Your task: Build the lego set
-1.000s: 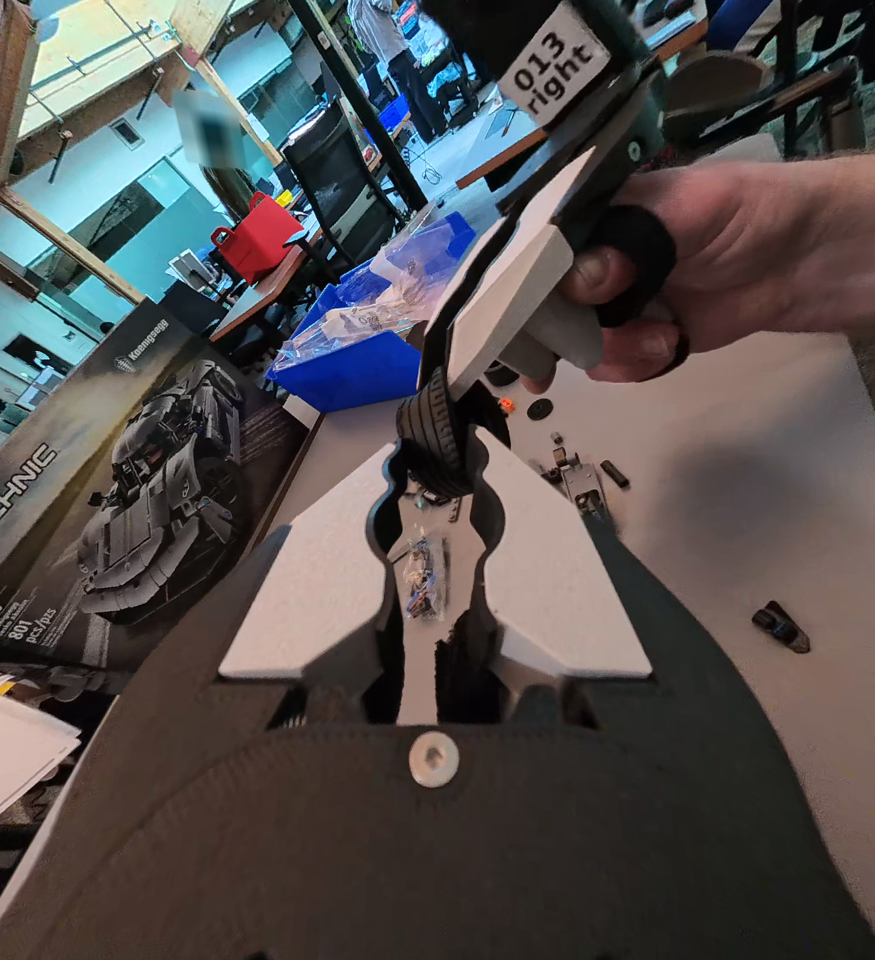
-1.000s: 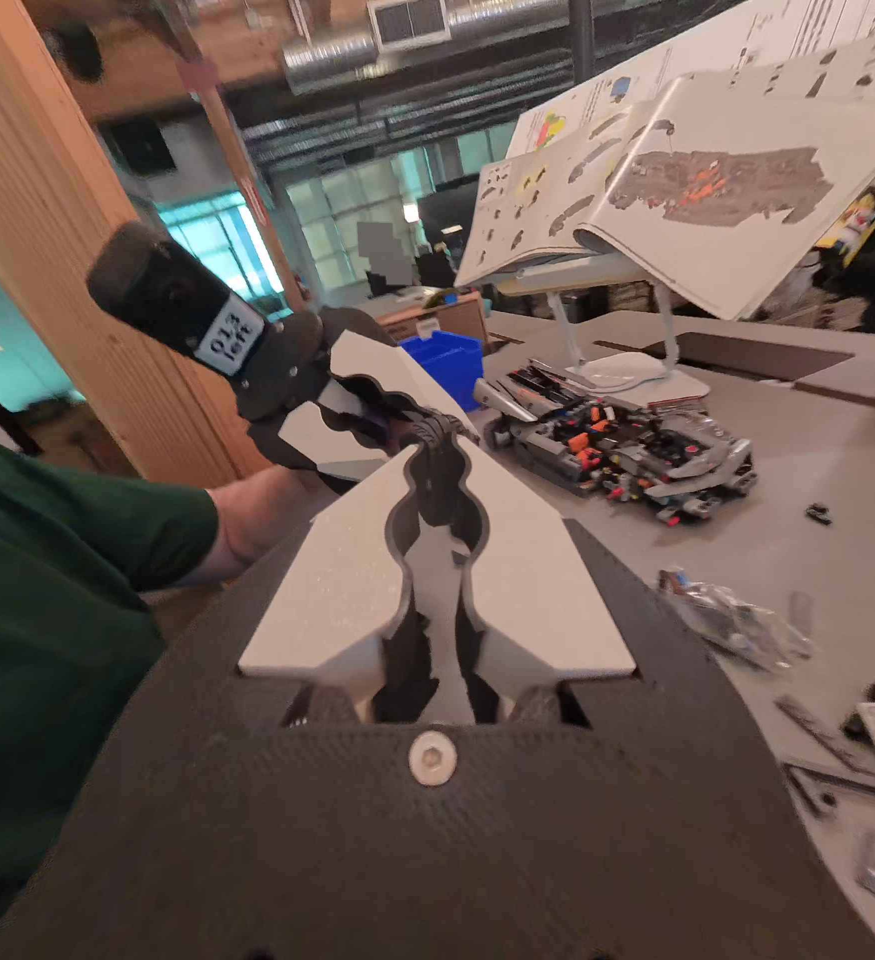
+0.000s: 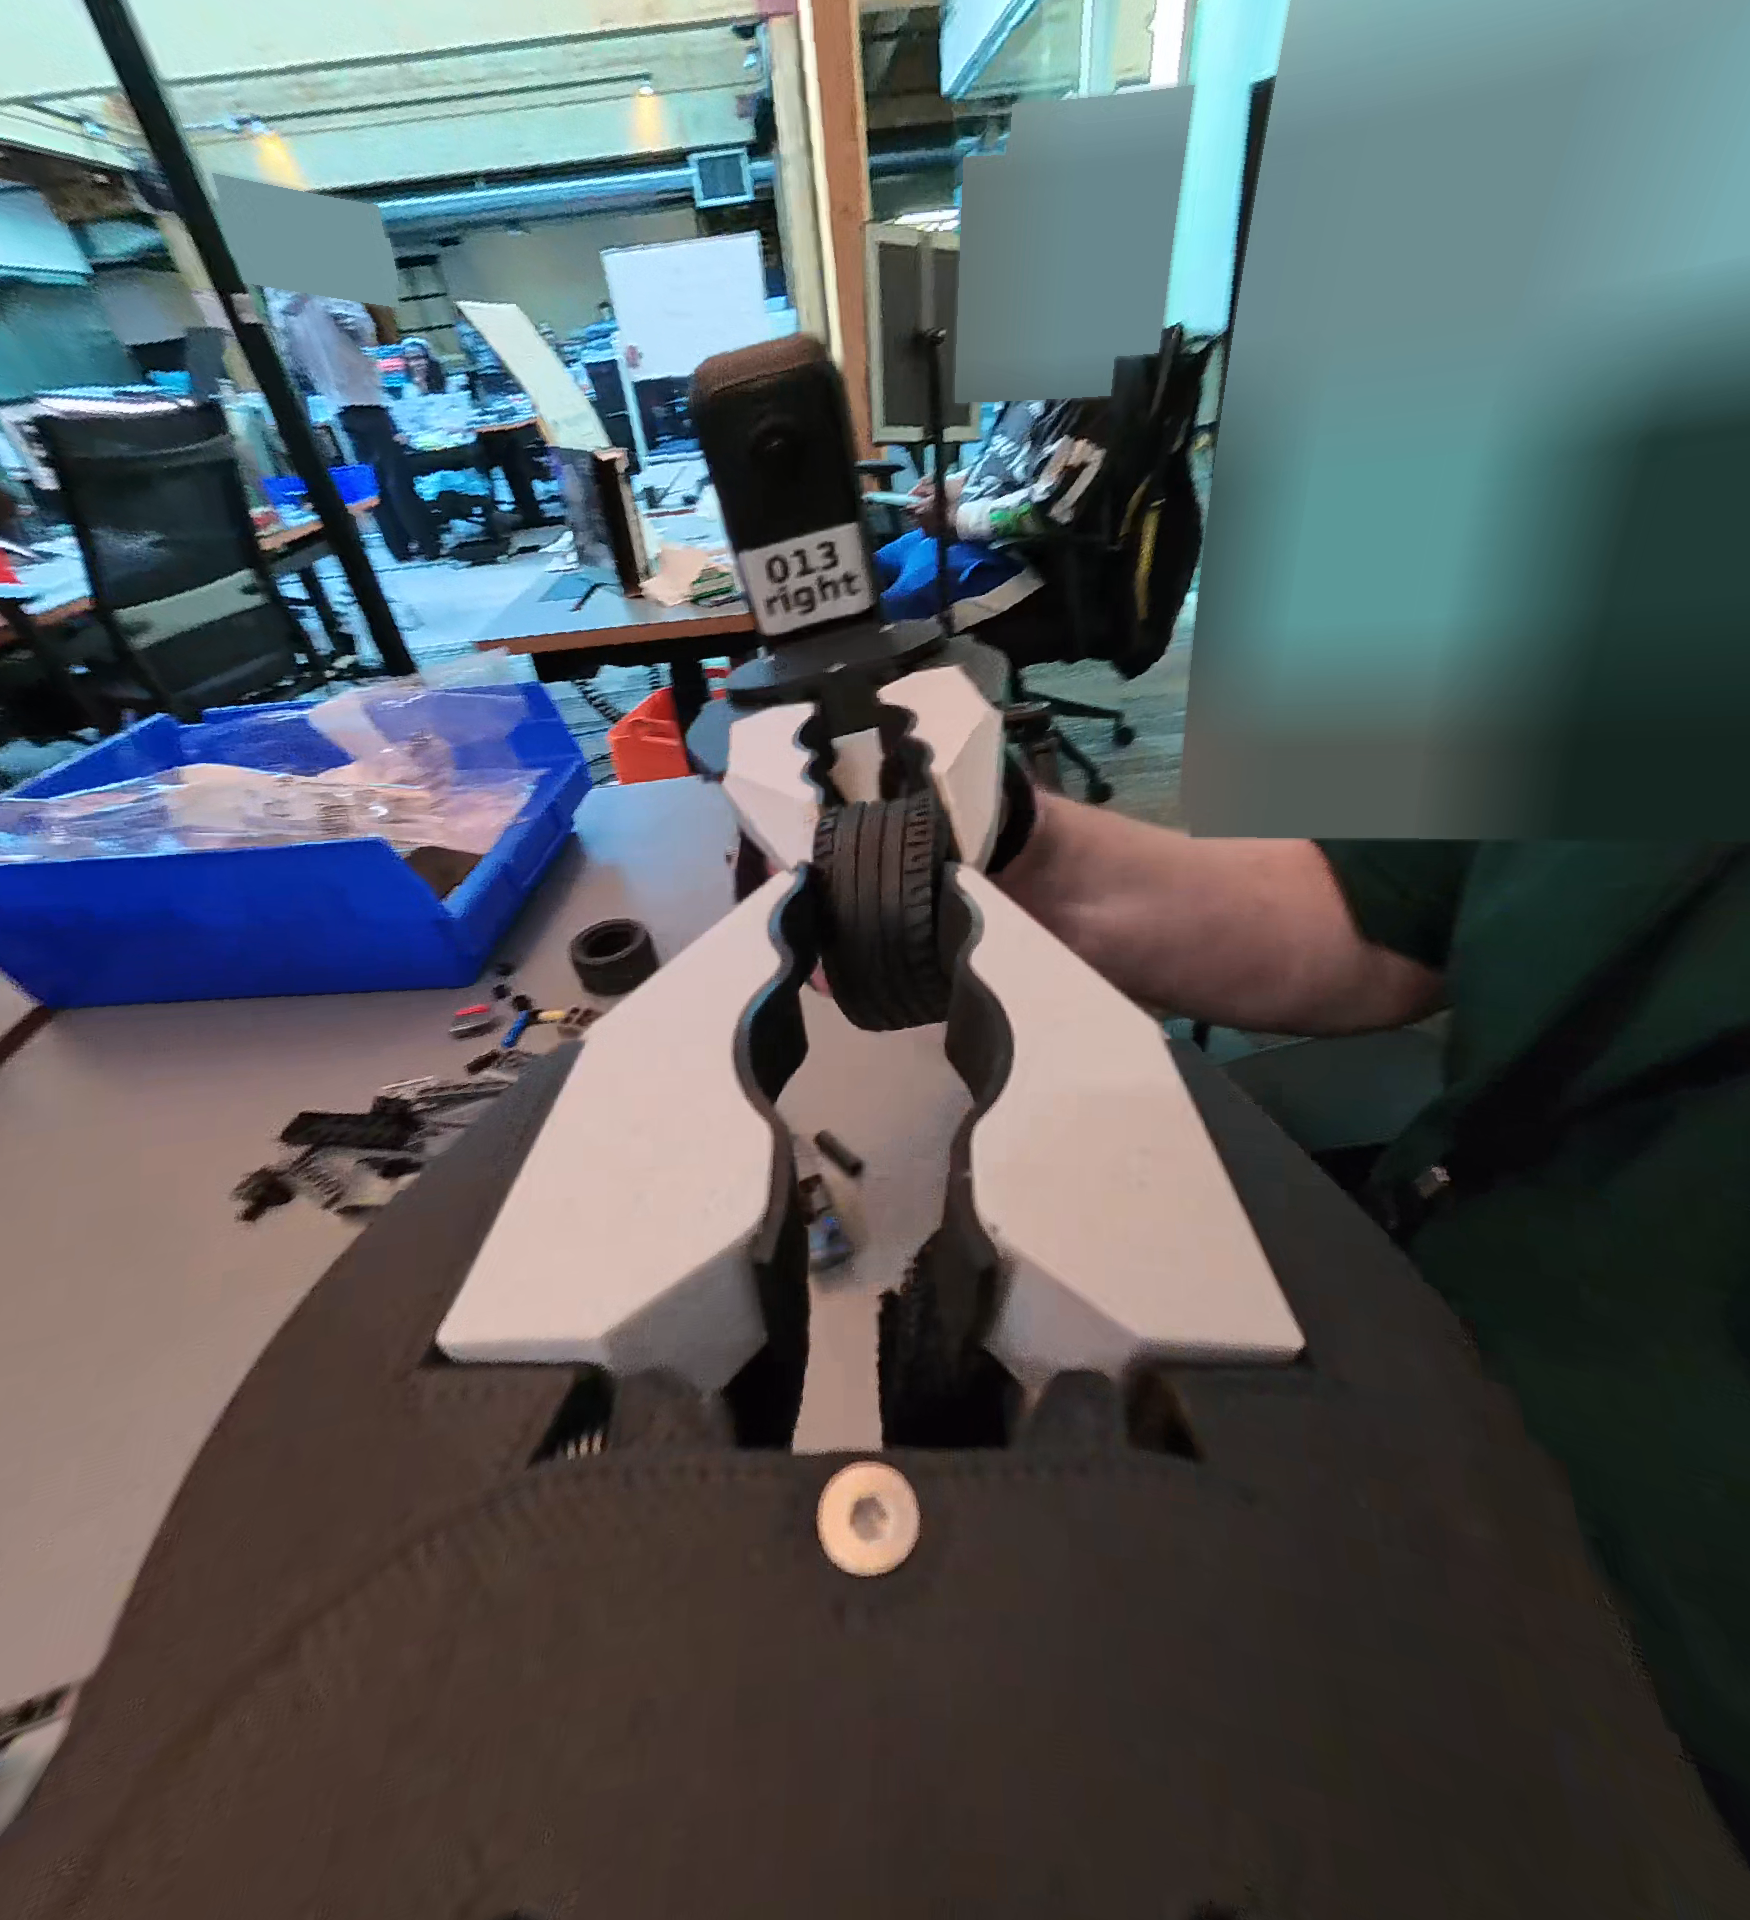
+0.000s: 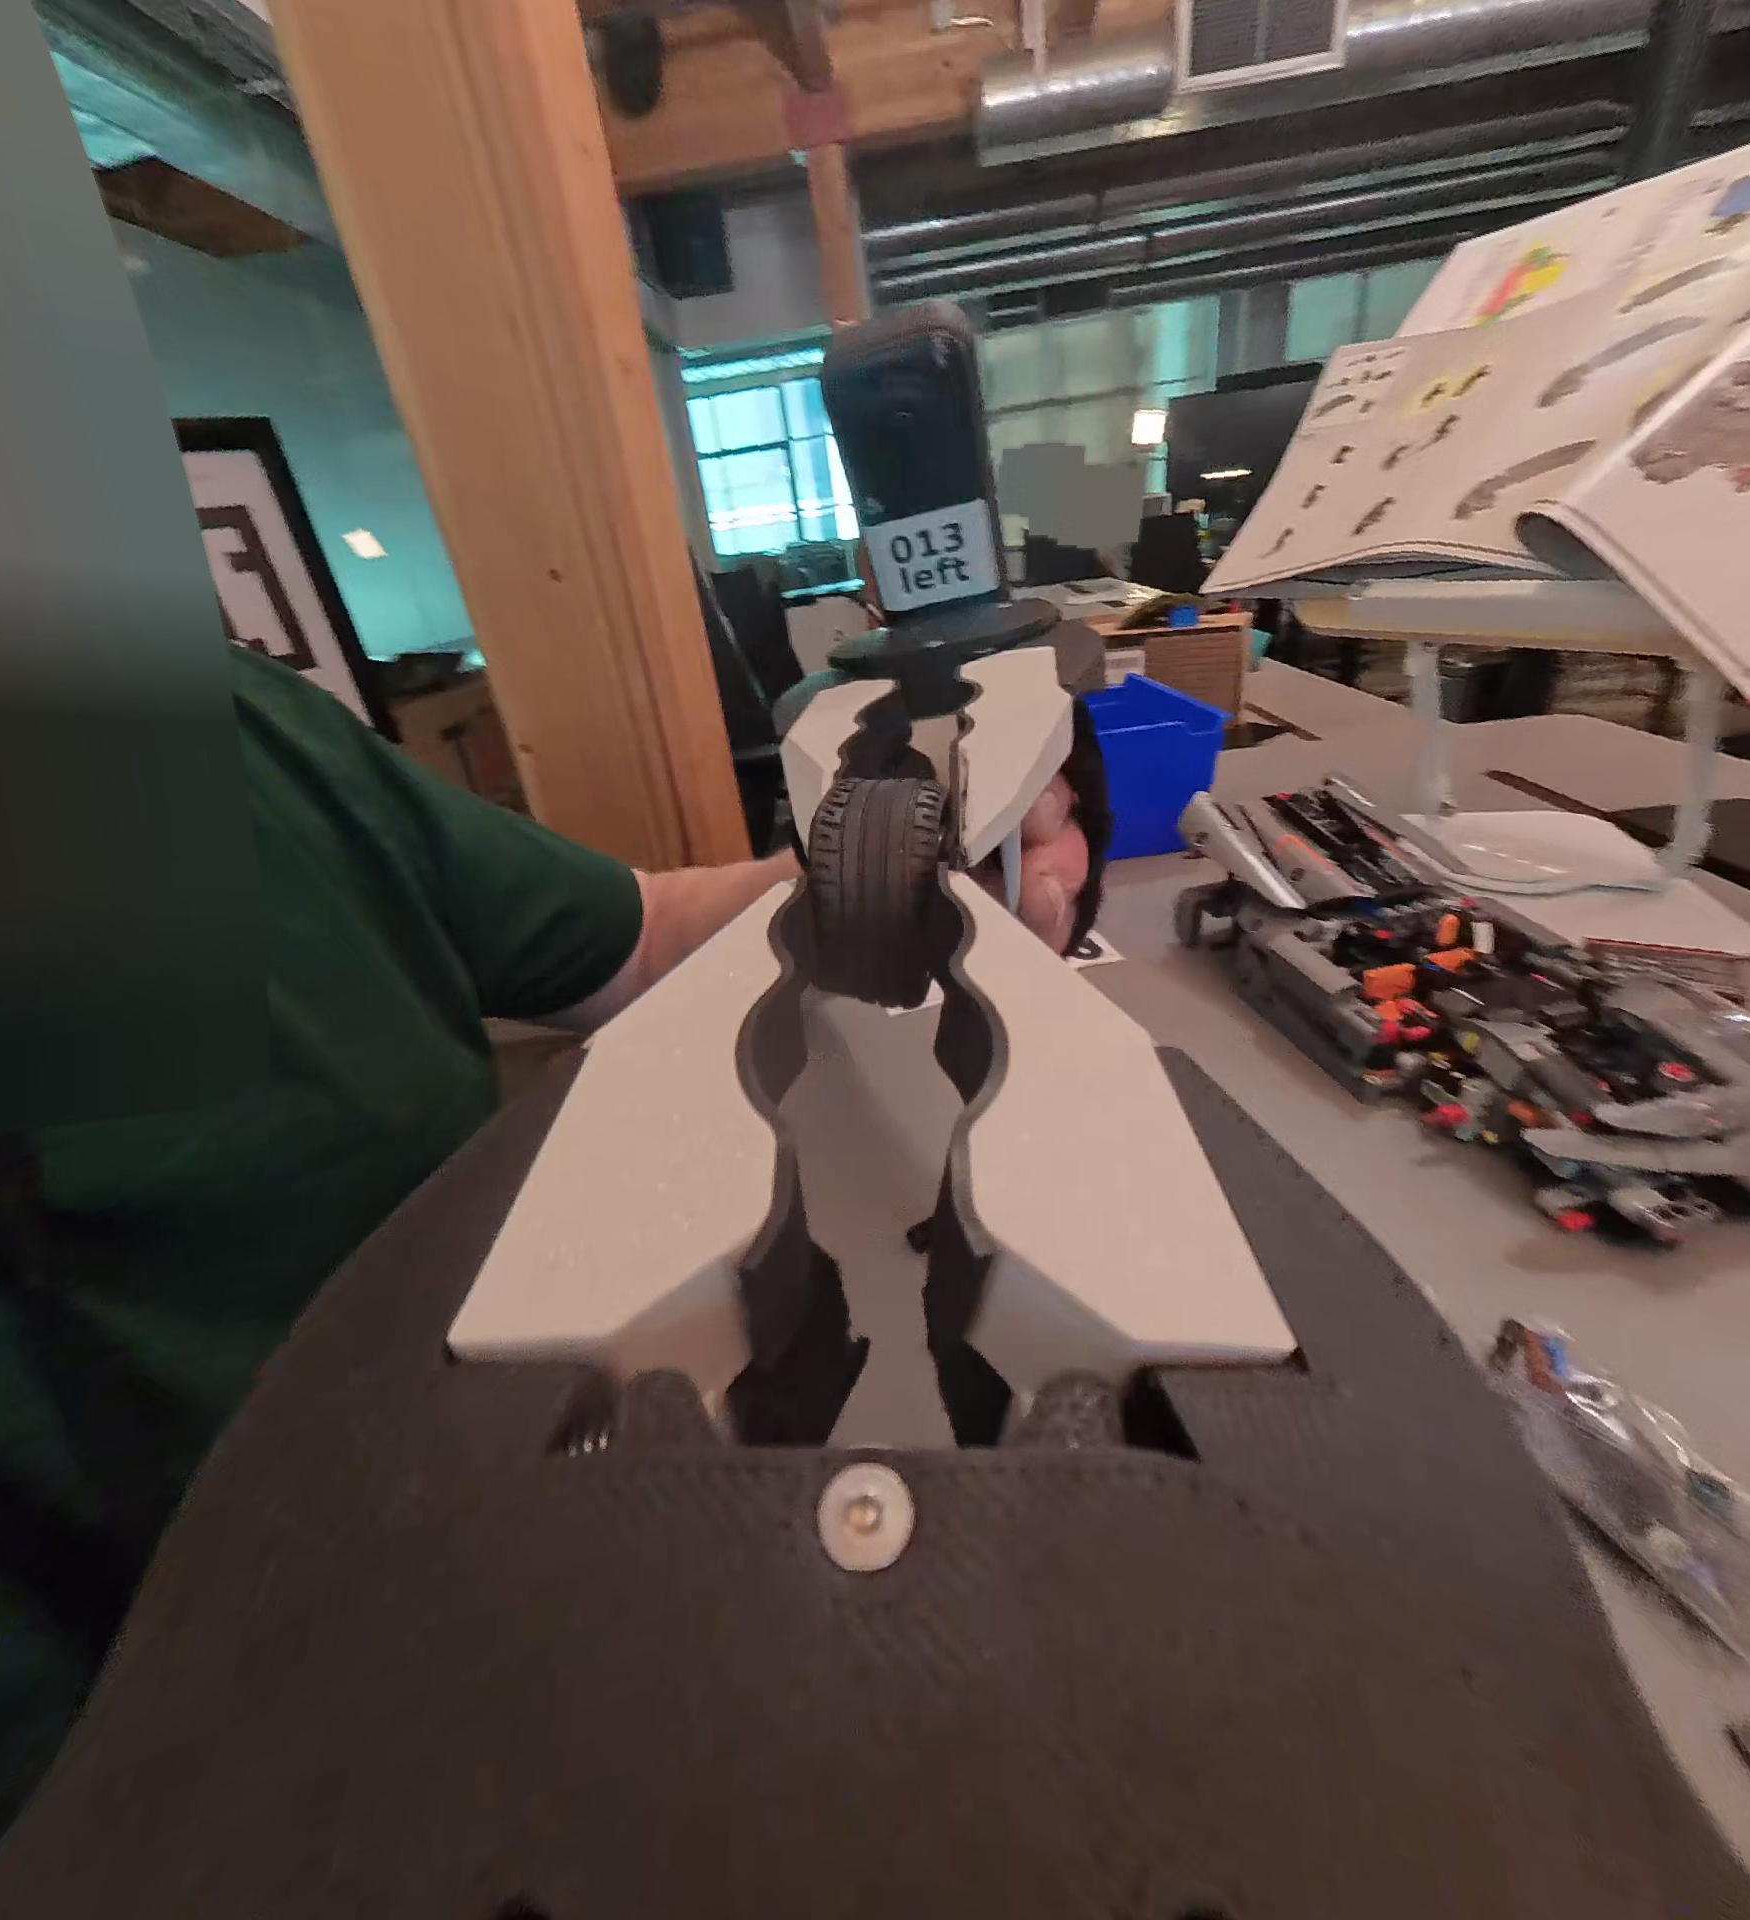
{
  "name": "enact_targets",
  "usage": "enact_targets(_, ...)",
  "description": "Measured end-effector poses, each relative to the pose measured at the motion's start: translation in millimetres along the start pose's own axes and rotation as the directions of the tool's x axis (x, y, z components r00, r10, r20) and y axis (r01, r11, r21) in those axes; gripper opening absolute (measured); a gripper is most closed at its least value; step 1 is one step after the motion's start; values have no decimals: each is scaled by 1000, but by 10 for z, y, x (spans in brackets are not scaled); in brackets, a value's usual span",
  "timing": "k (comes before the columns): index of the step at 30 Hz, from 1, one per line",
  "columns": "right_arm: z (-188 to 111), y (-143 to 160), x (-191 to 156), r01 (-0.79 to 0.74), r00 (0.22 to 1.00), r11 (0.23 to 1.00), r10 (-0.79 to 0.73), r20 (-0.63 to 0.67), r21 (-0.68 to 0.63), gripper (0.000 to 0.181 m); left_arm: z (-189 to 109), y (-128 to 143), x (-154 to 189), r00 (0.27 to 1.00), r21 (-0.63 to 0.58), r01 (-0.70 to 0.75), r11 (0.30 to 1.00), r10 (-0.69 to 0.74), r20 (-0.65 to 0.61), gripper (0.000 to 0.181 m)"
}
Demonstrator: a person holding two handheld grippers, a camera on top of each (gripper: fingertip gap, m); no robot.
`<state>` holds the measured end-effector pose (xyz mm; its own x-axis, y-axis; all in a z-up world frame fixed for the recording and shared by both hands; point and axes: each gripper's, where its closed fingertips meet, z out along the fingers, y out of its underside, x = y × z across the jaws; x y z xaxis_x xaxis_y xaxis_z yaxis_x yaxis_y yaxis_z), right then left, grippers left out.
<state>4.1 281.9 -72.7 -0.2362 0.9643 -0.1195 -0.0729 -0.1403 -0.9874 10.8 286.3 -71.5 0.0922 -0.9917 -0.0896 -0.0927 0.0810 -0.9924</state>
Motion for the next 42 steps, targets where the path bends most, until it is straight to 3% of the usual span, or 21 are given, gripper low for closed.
enact_targets(5, 44, 4, -94, -35, 992, 999, 33, 123, 15, 18, -24, -40, 111, 986, 44, 103, 994, -96, -136, 21)
enact_targets(23, 18, 113, -222, -15, 974, 999, 26, 226, -52, 19, 2, -4, 269, 904, 52, 278, 959, -243, -351, 21)
enact_targets(29, -6, 36, -11, -29, 996, 1000, 29, 84, -3, 21, 29, -12, 45, 969, 109, 199, 974, -178, -174, 21)
enact_targets(33, -15, 79, 53, 9, 1000, 999, -8, 28, -30, 19, 35, 30, -4, 968, 88, 210, 974, -194, -159, 21)
enact_targets(42, -67, 133, 98, -15, 999, 998, 16, 27, -54, 19, 48, 74, -121, 989, -38, -110, 993, 113, 95, 23)
